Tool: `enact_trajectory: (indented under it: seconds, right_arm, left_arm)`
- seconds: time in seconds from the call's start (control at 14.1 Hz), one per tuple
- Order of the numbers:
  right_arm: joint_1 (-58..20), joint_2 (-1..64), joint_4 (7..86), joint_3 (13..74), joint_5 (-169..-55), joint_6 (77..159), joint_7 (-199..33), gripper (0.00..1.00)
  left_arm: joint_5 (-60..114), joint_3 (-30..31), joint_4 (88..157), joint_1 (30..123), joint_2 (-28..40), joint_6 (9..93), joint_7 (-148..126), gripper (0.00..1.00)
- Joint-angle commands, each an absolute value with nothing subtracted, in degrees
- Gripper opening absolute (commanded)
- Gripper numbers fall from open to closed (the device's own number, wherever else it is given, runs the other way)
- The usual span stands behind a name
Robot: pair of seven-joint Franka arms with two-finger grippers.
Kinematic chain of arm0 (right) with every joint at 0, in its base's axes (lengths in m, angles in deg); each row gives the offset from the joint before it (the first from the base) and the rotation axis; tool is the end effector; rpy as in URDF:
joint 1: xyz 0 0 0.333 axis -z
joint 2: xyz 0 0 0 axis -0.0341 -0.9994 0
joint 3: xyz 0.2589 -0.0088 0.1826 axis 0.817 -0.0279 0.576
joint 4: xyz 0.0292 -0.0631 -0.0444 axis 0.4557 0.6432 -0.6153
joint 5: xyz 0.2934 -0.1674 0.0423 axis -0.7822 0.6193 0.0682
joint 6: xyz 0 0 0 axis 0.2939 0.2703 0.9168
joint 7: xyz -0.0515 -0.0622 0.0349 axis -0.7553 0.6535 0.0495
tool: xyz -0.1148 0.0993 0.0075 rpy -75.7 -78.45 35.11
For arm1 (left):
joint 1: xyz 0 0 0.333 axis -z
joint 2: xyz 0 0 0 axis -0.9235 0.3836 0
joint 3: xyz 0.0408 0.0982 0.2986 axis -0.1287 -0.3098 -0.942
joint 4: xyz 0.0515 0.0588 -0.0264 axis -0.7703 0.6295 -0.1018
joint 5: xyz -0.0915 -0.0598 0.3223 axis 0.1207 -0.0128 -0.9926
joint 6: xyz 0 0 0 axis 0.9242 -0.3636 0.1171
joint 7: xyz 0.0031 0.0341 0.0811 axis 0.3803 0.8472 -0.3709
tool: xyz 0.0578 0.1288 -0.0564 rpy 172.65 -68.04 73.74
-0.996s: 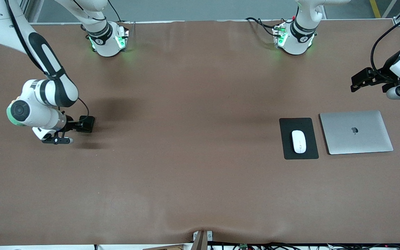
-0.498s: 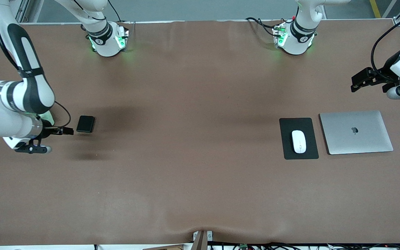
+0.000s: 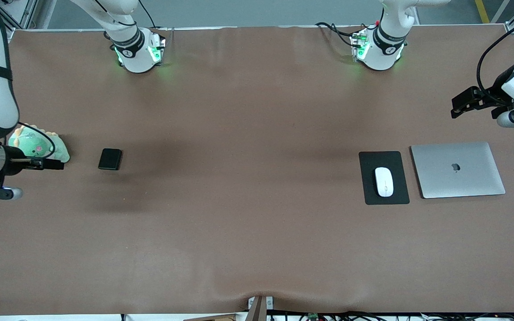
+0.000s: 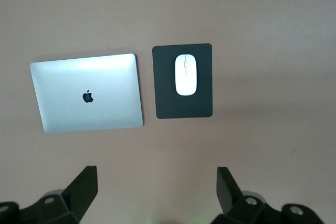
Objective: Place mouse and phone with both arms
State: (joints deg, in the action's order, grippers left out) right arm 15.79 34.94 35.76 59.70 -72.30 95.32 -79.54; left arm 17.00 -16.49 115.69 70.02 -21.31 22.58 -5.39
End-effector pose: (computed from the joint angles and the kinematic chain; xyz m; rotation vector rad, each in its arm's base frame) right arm 0.5640 -0.0870 0.4154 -3.0791 0.1296 0.3914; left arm 0.4852 -0.0300 0.5706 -3.1253 0.0724 0.0708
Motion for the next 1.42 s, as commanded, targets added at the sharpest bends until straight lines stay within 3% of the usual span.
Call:
enact_trajectory:
  seconds: [0.0, 0.14, 0.57, 1.14, 1.35]
  right_arm:
    - [15.80, 36.80, 33.01, 60.42, -73.31, 90.71, -79.85, 1.00]
    - [14.58, 37.78, 31.08, 60.43, -73.57, 85.18, -79.67, 1.00]
    - [12.81, 45.50, 30.28, 59.99, -73.66, 81.91, -78.97, 1.00]
    - [11.32, 56.93, 35.71, 60.16, -74.01, 80.93, -79.06, 1.00]
    - [9.57, 58.17, 36.78, 58.59, -76.73, 81.02, -79.23, 1.00]
  left_arm:
    - [16.82, -15.91, 115.28, 69.37, -21.62, 22.72, -4.29, 1.00]
    - [16.82, -15.91, 115.28, 69.37, -21.62, 22.72, -4.38, 1.00]
    - [16.82, -16.00, 115.28, 69.37, -21.62, 22.72, -4.38, 1.00]
    - [16.82, -16.00, 115.28, 69.37, -21.54, 22.90, -4.38, 1.00]
    - [16.82, -16.00, 115.28, 69.37, -21.62, 22.90, -4.29, 1.00]
